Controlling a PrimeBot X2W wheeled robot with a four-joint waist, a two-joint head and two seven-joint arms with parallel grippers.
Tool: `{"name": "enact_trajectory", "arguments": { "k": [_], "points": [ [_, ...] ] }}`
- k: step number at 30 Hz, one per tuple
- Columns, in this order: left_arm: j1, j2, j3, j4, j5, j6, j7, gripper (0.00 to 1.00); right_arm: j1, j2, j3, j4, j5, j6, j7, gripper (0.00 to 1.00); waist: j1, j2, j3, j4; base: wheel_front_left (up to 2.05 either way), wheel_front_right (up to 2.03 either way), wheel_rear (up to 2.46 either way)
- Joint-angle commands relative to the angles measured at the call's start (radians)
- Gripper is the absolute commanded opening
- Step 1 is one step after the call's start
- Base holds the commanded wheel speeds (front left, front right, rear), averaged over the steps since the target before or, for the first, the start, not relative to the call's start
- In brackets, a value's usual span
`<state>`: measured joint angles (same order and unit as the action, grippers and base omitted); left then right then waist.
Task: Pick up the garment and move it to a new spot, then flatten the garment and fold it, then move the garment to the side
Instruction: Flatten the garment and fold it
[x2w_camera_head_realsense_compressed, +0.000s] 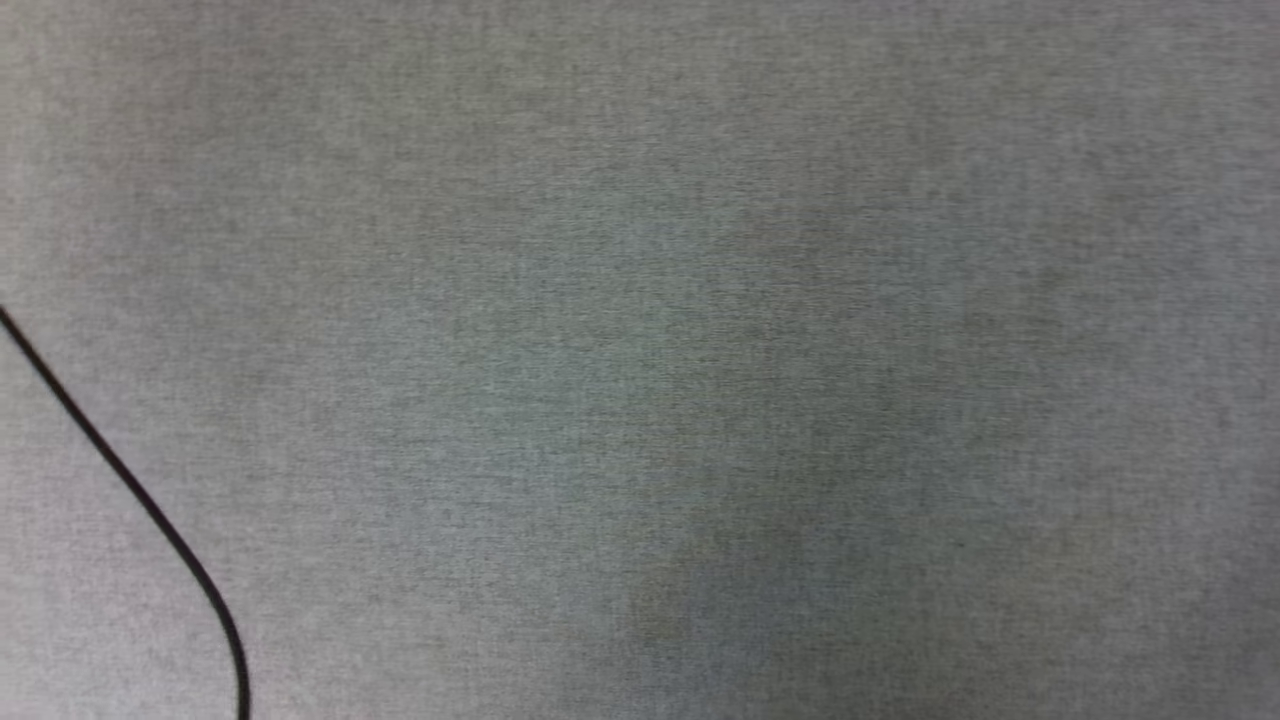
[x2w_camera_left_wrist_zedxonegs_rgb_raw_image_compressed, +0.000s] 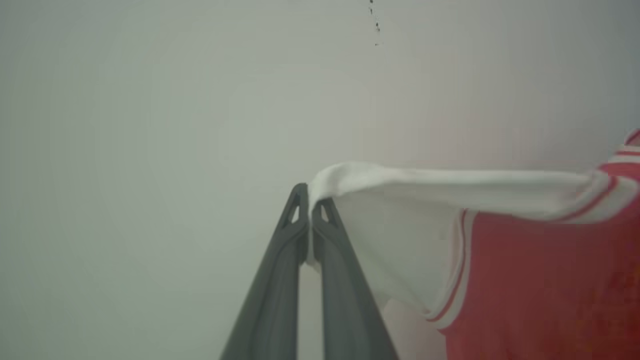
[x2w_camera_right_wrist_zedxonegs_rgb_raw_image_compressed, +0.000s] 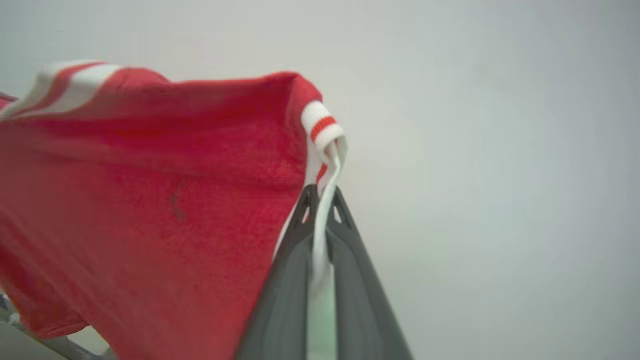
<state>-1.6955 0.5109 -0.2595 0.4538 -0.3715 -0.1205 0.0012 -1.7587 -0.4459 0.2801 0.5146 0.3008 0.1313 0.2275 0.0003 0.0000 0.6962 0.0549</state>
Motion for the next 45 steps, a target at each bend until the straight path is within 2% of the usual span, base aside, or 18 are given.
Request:
{"name": "enact_trajectory", "arguments": {
  "k": [1,8,13,17,22,29,38,45],
  "points": [
    [0.026,-0.010,-0.014,0.031,-0.005,-0.003,-0.030,0.00,0.024,0.003,0.023,0.026,0.000,-0.001,-0.023,0.00,-0.0003,0.0000,0.002,0.009,0.00,0.00,0.00],
    [0.166,-0.061,-0.086,0.116,-0.024,-0.006,-0.126,0.00,0.143,-0.013,0.089,0.098,0.033,-0.001,-0.088,0.00,-0.0003,0.0000,-0.032,0.027,0.00,0.00,0.00],
    [0.343,-0.093,-0.147,0.122,-0.046,-0.008,-0.166,0.00,0.310,-0.051,0.147,0.094,0.092,-0.001,-0.116,0.00,-0.0003,0.0000,-0.092,0.031,0.00,0.00,0.00],
    [0.511,-0.097,-0.176,0.089,-0.057,0.005,-0.180,0.00,0.469,-0.070,0.167,0.072,0.144,-0.001,-0.131,0.00,-0.0003,0.0000,-0.160,0.028,0.00,0.00,0.00],
    [0.730,-0.070,-0.189,0.034,-0.087,0.025,-0.166,0.00,0.688,-0.101,0.209,-0.001,0.243,-0.001,-0.115,0.00,-0.0003,0.0000,-0.254,0.015,0.00,0.00,0.00],
    [1.008,0.009,-0.181,-0.057,-0.153,0.043,-0.105,0.00,0.964,-0.174,0.274,-0.125,0.352,-0.001,-0.085,0.00,-0.0003,0.0000,-0.378,-0.004,0.00,0.00,0.00],
    [1.322,0.096,-0.195,-0.210,-0.195,0.103,-0.033,0.00,1.214,-0.283,0.341,-0.246,0.470,-0.001,-0.001,0.00,-0.0003,0.0000,-0.491,-0.027,0.00,0.00,0.00],
    [1.530,0.142,-0.208,-0.330,-0.226,0.152,0.006,0.00,1.370,-0.335,0.383,-0.341,0.547,-0.001,0.054,0.00,-0.0003,0.0000,-0.544,-0.039,0.00,0.00,0.00]
  ]
}}
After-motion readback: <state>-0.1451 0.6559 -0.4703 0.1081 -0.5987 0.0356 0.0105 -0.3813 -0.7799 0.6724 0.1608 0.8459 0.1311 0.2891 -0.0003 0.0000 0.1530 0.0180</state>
